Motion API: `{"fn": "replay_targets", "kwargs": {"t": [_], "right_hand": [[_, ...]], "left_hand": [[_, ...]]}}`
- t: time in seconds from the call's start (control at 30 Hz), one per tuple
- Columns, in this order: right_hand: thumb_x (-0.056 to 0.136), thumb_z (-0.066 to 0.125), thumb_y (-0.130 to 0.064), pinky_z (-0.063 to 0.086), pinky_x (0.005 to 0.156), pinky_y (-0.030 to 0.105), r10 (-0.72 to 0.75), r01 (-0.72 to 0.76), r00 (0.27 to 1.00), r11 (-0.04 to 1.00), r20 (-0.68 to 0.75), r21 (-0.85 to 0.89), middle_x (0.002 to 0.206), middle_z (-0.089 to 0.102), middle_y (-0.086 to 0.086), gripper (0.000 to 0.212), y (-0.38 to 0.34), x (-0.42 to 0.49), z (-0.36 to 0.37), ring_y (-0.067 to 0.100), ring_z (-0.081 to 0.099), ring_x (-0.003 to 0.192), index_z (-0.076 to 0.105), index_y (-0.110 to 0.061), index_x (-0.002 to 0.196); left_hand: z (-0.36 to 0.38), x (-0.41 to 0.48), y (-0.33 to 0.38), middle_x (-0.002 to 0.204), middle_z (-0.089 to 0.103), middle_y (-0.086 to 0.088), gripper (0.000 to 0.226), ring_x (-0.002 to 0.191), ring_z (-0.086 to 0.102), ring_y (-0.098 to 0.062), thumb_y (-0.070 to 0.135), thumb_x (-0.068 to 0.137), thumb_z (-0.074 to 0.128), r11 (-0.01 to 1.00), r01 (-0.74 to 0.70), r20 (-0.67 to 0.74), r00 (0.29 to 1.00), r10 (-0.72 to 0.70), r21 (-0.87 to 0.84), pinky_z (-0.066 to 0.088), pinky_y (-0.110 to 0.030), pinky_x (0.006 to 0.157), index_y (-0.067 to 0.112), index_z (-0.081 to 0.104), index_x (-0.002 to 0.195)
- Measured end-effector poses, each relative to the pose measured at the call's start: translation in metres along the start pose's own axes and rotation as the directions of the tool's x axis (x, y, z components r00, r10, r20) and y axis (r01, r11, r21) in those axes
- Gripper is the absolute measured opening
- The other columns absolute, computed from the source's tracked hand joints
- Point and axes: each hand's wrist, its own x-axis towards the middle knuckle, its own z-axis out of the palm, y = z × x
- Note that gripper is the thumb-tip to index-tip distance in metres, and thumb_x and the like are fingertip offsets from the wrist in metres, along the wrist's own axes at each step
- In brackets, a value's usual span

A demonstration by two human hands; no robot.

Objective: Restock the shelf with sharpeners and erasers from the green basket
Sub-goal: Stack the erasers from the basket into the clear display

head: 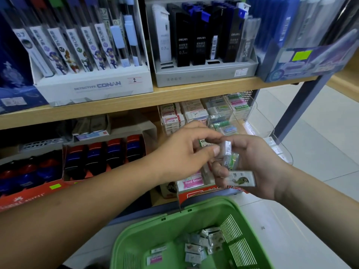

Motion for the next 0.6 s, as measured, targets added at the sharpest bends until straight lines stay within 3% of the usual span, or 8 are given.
{"fn": "replay_targets", "kwargs": {"t": [0.1, 0.23, 0.3, 0.37, 0.43, 0.5, 0.6], "right_hand": [[0.099, 0.051, -0.025, 0.04, 0.051, 0.032, 0.013, -0.014, 1.0, 0.998, 0.013, 0.063, 0.064, 0.041, 0.012, 0.028, 0.001, 0.002, -0.003, 0.024, 0.036, 0.052, 0.066, -0.003, 0.108], [0.094, 0.051, -0.022, 0.036, 0.058, 0.033, -0.006, 0.01, 1.0, 0.993, -0.031, 0.116, 0.078, 0.056, 0.014, 0.028, 0.002, 0.003, -0.005, 0.02, 0.04, 0.053, 0.065, -0.002, 0.107], [0.092, 0.049, -0.023, 0.037, 0.06, 0.033, -0.003, 0.011, 0.999, 0.985, -0.045, 0.173, 0.085, 0.059, 0.014, 0.029, -0.001, 0.002, -0.007, 0.022, 0.043, 0.056, 0.066, -0.006, 0.109], [0.086, 0.049, -0.02, 0.036, 0.062, 0.032, -0.022, 0.037, 0.998, 0.97, -0.064, 0.239, 0.089, 0.059, 0.014, 0.027, -0.005, 0.0, -0.012, 0.023, 0.045, 0.062, 0.064, -0.008, 0.106], [0.075, 0.049, -0.012, 0.034, 0.063, 0.032, -0.057, 0.073, 0.996, 0.962, -0.068, 0.262, 0.096, 0.058, 0.018, 0.039, -0.008, -0.003, -0.022, 0.023, 0.049, 0.065, 0.062, -0.003, 0.111], [0.065, 0.047, -0.001, 0.035, 0.065, 0.032, -0.064, 0.09, 0.993, 0.96, -0.103, 0.264, 0.104, 0.058, 0.023, 0.064, -0.009, -0.006, -0.03, 0.023, 0.055, 0.068, 0.058, 0.001, 0.128], [0.056, 0.045, 0.015, 0.043, 0.067, 0.033, -0.115, 0.158, 0.98, 0.946, -0.163, 0.283, 0.093, 0.068, 0.019, 0.079, -0.015, -0.012, -0.033, 0.023, 0.059, 0.073, 0.058, -0.002, 0.132]], "left_hand": [[0.0, 0.003, -0.003, 0.132, 0.05, 0.007, 0.045, 0.09, 0.061, -0.019, 0.023, 0.098, 0.07, 0.999, 0.015, 0.048, 0.999, -0.014, -0.04, 0.055, -0.025, 0.081, 0.023, 0.061, 0.142], [0.007, 0.004, -0.003, 0.139, 0.046, 0.007, 0.03, 0.116, 0.059, -0.008, 0.031, 0.098, 0.068, 0.999, 0.032, 0.168, 0.985, -0.027, -0.025, 0.052, -0.02, 0.095, 0.018, 0.071, 0.125], [0.009, 0.004, -0.001, 0.131, 0.051, 0.002, 0.022, 0.107, 0.064, -0.003, 0.025, 0.096, 0.071, 0.994, 0.041, 0.139, 0.99, -0.026, -0.104, 0.054, -0.016, 0.084, 0.01, 0.074, 0.111], [0.008, 0.008, -0.002, 0.114, 0.061, -0.001, 0.016, 0.076, 0.063, -0.005, 0.023, 0.092, 0.077, 0.99, 0.016, 0.011, 1.0, -0.015, -0.14, 0.049, -0.02, 0.063, 0.009, 0.075, 0.098], [0.004, 0.012, -0.004, 0.101, 0.07, -0.002, 0.015, 0.067, 0.059, -0.028, 0.029, 0.091, 0.077, 0.987, 0.032, -0.053, 0.998, -0.04, -0.156, 0.05, -0.044, 0.055, 0.015, 0.076, 0.096], [0.001, 0.017, -0.003, 0.095, 0.075, -0.004, 0.011, 0.079, 0.067, -0.039, 0.026, 0.096, 0.072, 0.976, 0.087, -0.028, 0.995, -0.094, -0.199, 0.059, -0.056, 0.071, 0.02, 0.077, 0.103], [0.004, 0.028, -0.005, 0.096, 0.076, 0.003, 0.019, 0.087, 0.073, -0.02, 0.018, 0.1, 0.066, 0.962, 0.222, -0.011, 0.974, -0.227, -0.158, 0.062, -0.048, 0.082, 0.031, 0.073, 0.112]]}}
